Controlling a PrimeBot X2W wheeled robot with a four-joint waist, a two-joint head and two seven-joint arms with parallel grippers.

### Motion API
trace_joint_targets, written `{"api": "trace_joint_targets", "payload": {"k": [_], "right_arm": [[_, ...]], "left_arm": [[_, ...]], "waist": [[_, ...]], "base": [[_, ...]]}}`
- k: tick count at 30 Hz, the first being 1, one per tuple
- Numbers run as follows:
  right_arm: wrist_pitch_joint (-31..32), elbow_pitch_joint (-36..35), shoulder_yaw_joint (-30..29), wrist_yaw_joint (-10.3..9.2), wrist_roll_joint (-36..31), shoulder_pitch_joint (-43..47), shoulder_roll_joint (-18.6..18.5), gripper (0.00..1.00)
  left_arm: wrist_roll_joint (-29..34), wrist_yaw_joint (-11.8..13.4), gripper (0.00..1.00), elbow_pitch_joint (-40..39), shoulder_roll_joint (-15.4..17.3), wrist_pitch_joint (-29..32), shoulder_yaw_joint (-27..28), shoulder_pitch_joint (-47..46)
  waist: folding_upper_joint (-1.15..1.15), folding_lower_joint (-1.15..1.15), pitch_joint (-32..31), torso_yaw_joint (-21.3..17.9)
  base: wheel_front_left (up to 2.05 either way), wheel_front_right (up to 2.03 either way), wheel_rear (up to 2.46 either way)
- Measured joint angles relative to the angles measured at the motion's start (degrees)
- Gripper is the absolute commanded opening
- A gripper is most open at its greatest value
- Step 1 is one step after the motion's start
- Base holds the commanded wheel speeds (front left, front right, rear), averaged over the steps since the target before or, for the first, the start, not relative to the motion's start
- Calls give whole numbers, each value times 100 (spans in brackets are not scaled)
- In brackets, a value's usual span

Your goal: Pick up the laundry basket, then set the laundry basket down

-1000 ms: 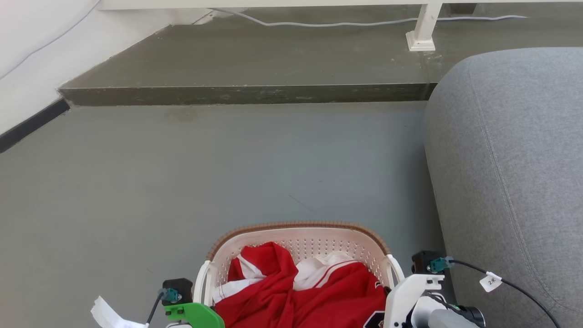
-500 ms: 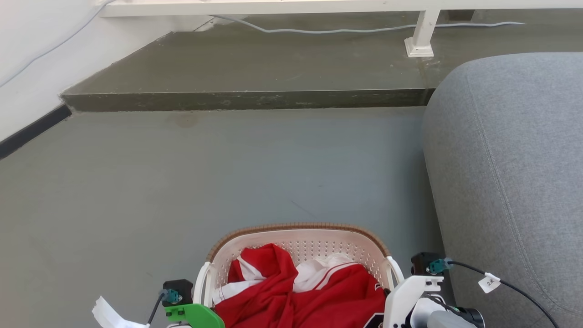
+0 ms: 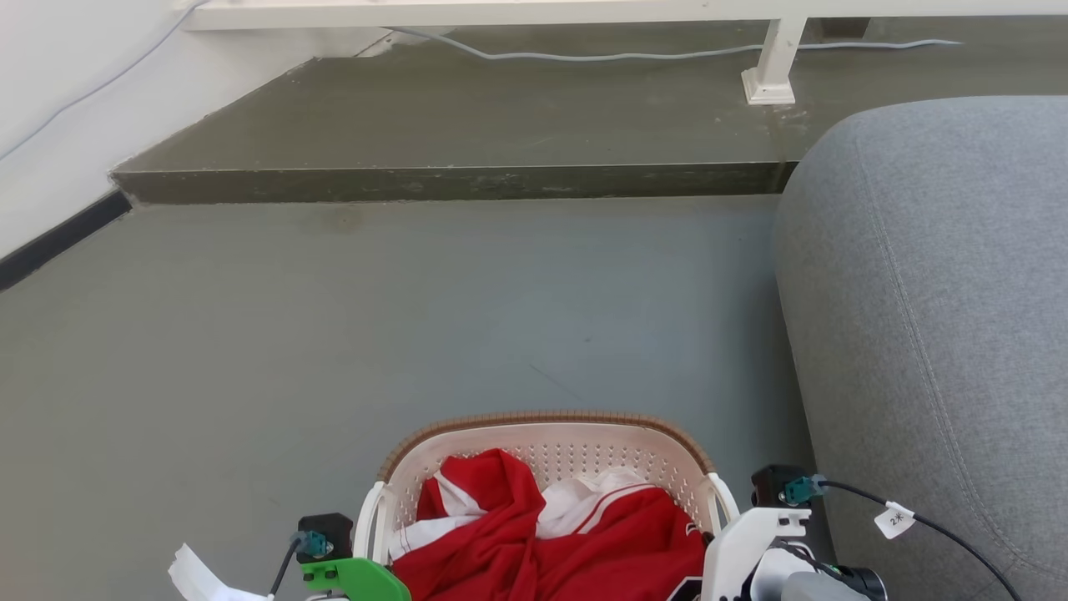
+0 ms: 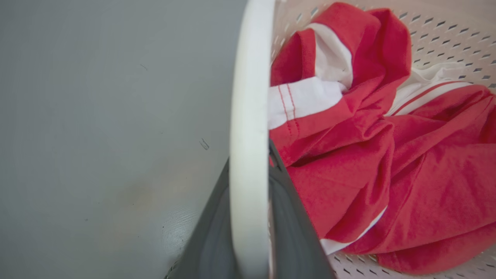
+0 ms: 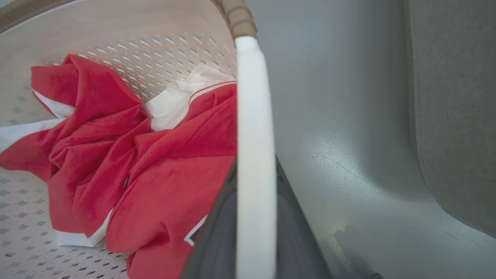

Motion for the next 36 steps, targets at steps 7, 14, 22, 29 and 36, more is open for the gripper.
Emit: {"api": "trace_joint_targets", "payload": {"k": [7,14,22,29,36], "right_arm": [[-10,1,45,-34,55,-9,1,0],[-58,1,90,-42,96,-119,0,0],[-127,0,110,-48,96,-620,-13,0],[-219,5,119,-86,70,-1279,-44,0],[-330,48,26,-88,40,-1798,-55,0]], "left_arm": [[-42,32,0,-4,0,0,-16,0],[-91,48,0,-14,2,-55,-19,-11],[-91,108,0,-27,16,-192,-2,-414],[-86,156,0,-43,35,-294,47,-1007],[-31,190,0,-55,37,-396,131,-1481]], "waist": [[0,0,47,-4],[0,0,180,-12],[0,0,523,-43],[0,0,955,-74],[0,0,1478,-100]], "base": [[0,0,0],[0,0,0],[0,0,0],[0,0,0],[0,0,0]]}}
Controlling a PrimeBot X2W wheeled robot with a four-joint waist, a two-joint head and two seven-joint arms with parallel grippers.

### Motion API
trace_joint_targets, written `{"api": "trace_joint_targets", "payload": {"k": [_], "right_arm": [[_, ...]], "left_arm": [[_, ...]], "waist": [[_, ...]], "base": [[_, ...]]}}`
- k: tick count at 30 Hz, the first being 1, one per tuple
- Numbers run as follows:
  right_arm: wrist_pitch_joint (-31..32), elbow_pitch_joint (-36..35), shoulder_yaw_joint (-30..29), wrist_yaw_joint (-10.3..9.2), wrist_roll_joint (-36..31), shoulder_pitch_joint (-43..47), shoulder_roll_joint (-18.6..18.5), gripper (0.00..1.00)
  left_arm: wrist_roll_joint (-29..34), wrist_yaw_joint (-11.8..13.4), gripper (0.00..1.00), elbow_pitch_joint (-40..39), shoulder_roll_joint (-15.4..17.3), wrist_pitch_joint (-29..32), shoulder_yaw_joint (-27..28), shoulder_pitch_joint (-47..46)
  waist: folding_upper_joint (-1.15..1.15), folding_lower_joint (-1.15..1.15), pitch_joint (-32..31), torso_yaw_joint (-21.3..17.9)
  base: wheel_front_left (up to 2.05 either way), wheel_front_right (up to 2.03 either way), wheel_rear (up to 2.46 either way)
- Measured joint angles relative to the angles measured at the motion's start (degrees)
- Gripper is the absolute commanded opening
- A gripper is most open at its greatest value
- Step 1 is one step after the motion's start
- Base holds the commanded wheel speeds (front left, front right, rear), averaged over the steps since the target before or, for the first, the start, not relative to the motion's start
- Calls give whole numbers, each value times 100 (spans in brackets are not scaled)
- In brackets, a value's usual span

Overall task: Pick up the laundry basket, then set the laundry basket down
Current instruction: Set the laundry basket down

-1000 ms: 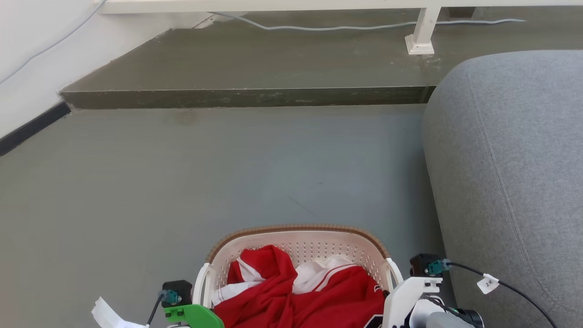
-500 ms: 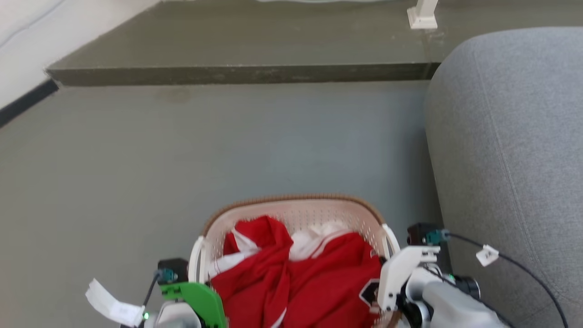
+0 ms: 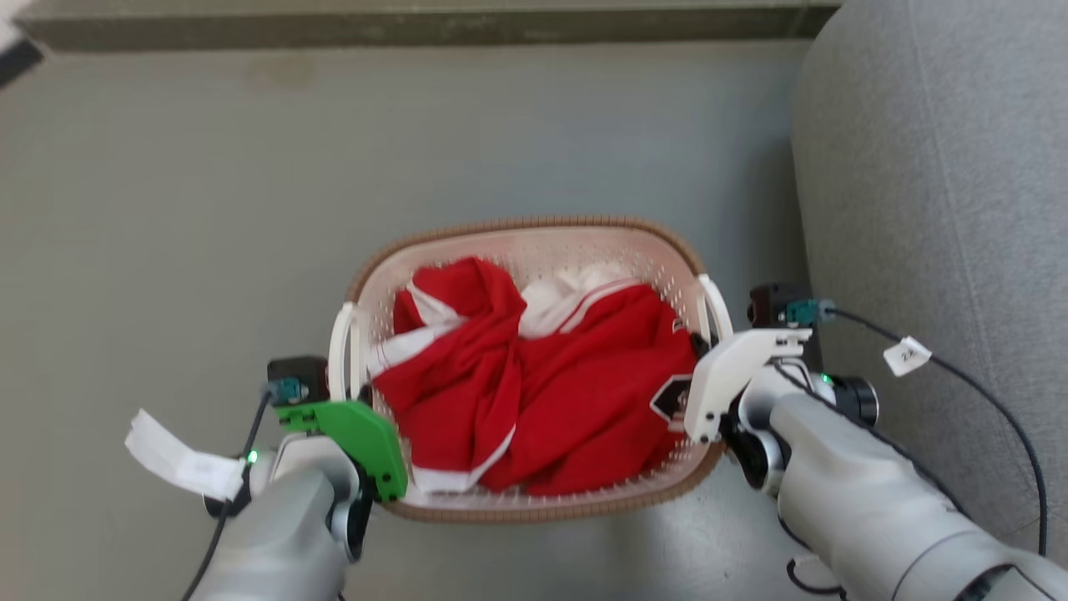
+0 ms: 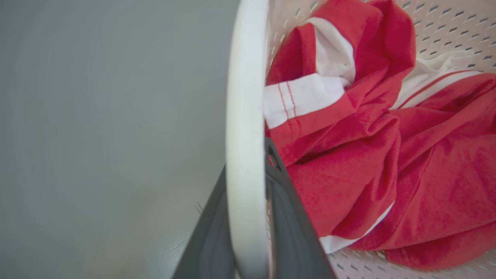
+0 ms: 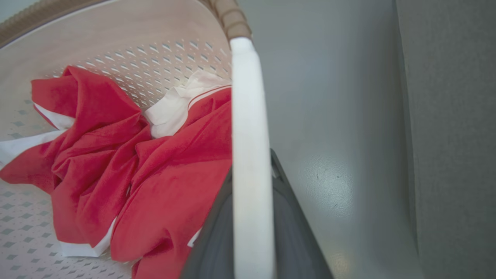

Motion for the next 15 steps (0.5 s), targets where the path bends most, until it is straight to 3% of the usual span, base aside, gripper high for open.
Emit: {"api": "trace_joint_targets", "payload": {"k": [15], "right_arm": [[-227,240,-168,-1,-15,-936,-8,0]], "left_arm": [[143,44,0,-47,4,-124,49,-898]], "waist": [[0,0,1196,27]], "base": [[0,0,0]]}}
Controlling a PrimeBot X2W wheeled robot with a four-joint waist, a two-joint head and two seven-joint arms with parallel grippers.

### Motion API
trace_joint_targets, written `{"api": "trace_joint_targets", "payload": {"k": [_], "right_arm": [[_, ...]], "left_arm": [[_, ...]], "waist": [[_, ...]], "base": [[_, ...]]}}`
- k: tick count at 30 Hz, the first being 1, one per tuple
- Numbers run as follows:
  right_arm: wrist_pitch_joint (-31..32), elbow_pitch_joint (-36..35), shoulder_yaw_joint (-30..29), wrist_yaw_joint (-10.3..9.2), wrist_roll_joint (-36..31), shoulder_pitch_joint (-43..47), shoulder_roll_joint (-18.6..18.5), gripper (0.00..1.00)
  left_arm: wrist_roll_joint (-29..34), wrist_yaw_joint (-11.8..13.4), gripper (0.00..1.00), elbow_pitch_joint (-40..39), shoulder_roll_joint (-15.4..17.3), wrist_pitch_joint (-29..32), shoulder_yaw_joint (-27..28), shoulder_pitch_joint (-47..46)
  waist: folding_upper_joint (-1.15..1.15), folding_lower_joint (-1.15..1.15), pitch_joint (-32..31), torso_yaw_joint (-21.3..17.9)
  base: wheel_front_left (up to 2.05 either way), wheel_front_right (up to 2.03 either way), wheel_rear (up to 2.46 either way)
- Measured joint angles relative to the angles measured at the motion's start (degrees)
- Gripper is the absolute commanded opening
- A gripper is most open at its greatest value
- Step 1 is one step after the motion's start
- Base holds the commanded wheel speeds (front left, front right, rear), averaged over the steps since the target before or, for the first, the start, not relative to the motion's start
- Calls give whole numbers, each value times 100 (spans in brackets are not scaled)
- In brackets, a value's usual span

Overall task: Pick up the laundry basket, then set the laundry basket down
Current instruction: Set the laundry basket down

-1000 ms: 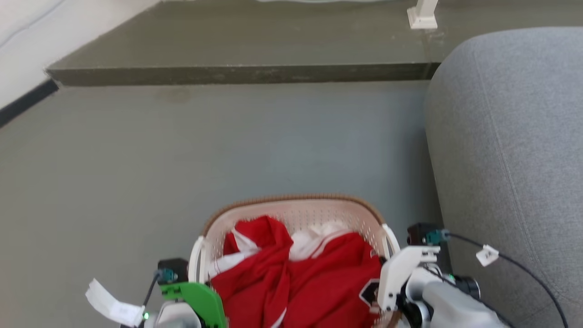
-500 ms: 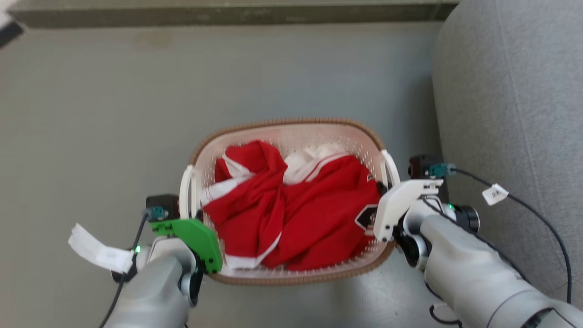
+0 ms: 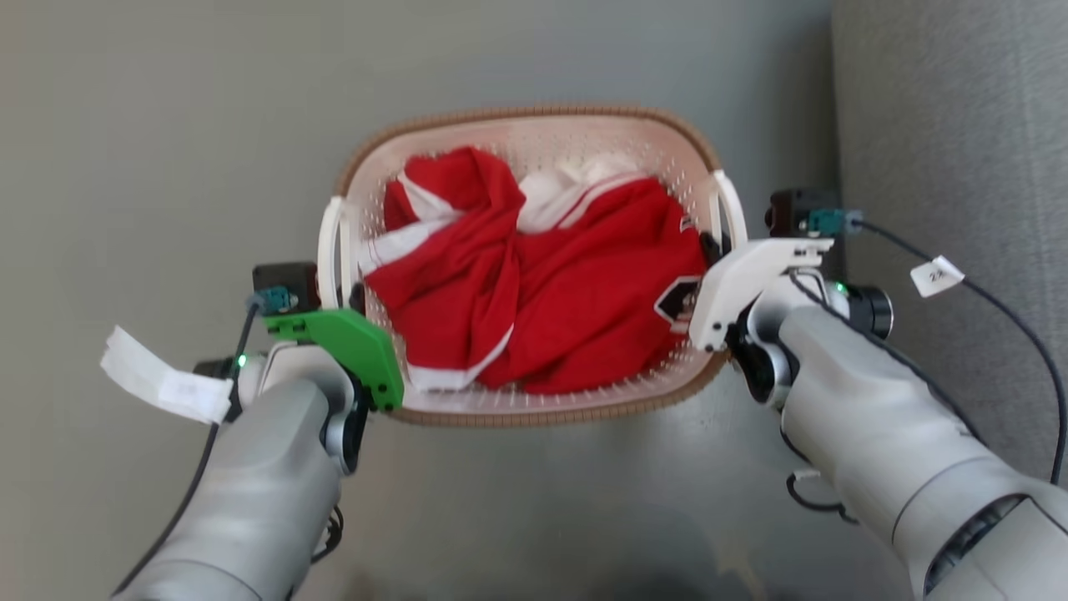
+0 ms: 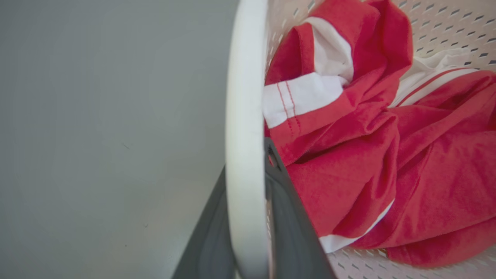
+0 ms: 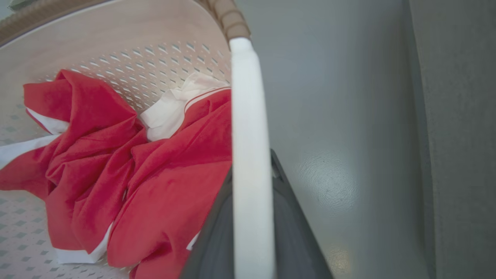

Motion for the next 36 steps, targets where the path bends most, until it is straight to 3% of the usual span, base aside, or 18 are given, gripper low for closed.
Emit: {"api": "trace_joint_targets", "payload": {"k": [24,36], "right_arm": [[-279,136,-69,5,-152,-1095,-79,0],[-360,204,-67,83,-185,-1131,-71,0]], "left_arm": [[154,49,0,-85,47,-144,47,-1082],[154,51,0,-86,45,-187,44,-1084]], "waist": [[0,0,1826,77],[0,0,2138,45]], "base": [[0,0,0],[0,0,0]]}}
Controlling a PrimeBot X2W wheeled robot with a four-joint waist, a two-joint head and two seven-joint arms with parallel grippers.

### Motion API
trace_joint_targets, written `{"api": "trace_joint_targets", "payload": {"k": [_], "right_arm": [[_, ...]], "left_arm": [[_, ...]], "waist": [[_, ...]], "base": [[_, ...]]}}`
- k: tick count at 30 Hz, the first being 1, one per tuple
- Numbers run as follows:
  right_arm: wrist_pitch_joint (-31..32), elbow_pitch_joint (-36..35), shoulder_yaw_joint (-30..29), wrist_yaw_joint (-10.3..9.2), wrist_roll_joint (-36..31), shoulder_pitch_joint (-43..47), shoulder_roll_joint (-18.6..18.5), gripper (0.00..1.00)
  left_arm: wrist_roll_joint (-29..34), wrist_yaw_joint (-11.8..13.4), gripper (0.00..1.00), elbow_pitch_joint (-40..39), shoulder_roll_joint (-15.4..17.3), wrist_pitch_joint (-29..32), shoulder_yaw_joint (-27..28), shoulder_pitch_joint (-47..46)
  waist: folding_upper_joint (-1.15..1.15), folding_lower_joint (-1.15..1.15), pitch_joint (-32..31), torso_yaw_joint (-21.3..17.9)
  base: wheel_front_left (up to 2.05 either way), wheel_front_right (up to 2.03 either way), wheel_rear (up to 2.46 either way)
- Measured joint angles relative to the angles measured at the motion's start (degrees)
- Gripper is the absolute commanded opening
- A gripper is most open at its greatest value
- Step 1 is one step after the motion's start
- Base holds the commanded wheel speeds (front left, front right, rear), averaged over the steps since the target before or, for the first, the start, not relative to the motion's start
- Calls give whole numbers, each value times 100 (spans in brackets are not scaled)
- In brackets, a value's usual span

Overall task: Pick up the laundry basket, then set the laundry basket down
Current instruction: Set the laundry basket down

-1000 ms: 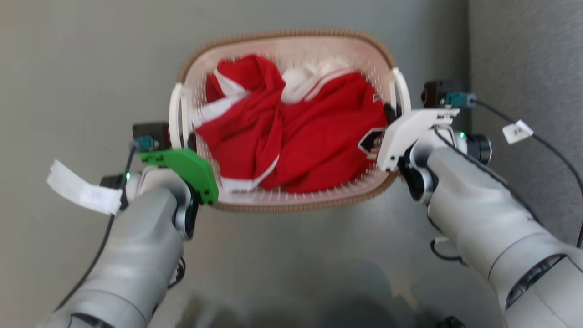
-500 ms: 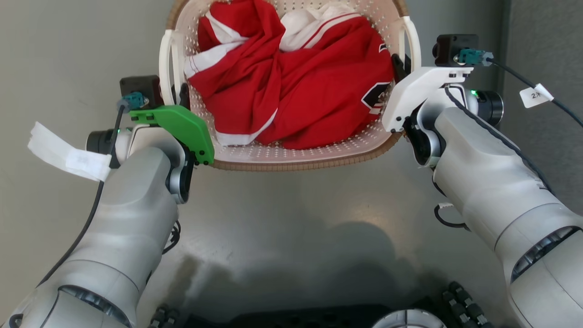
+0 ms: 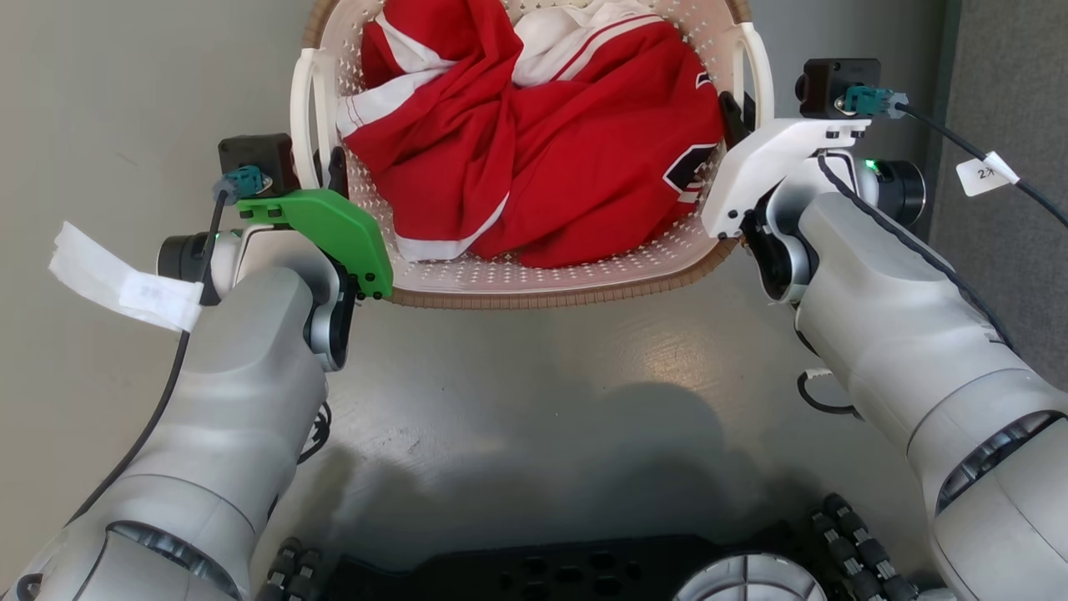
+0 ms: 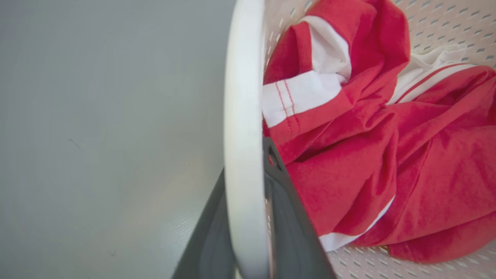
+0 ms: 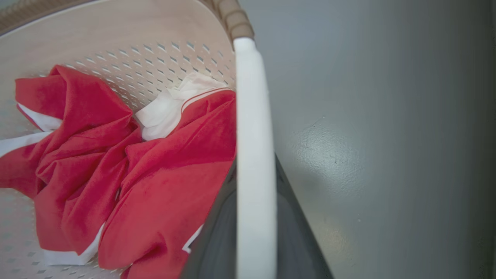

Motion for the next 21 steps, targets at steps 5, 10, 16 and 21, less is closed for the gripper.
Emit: {"api": "trace_joint_targets", "payload": {"k": [5,10,16,21], "right_arm": [[-18,48,4,22,-1,-15,2,0],[-37,75,7,25,-1,-25,7,0],[-51,112,5,26,-1,-30,22,29],[-102,148,-5,23,-1,-115,-8,100]], "left_arm": [[48,0,0,0,0,-8,-16,-9],[48,0,0,0,-1,-8,-29,-21],[48,0,5,10,-1,-8,-30,-25],[45,54,100,70,27,-8,-14,-24]], "waist": [[0,0,81,-17],[0,0,107,-20],[0,0,98,-16],[0,0,62,-6]], "base": [[0,0,0],[0,0,0],[0,0,0],[0,0,0]]}}
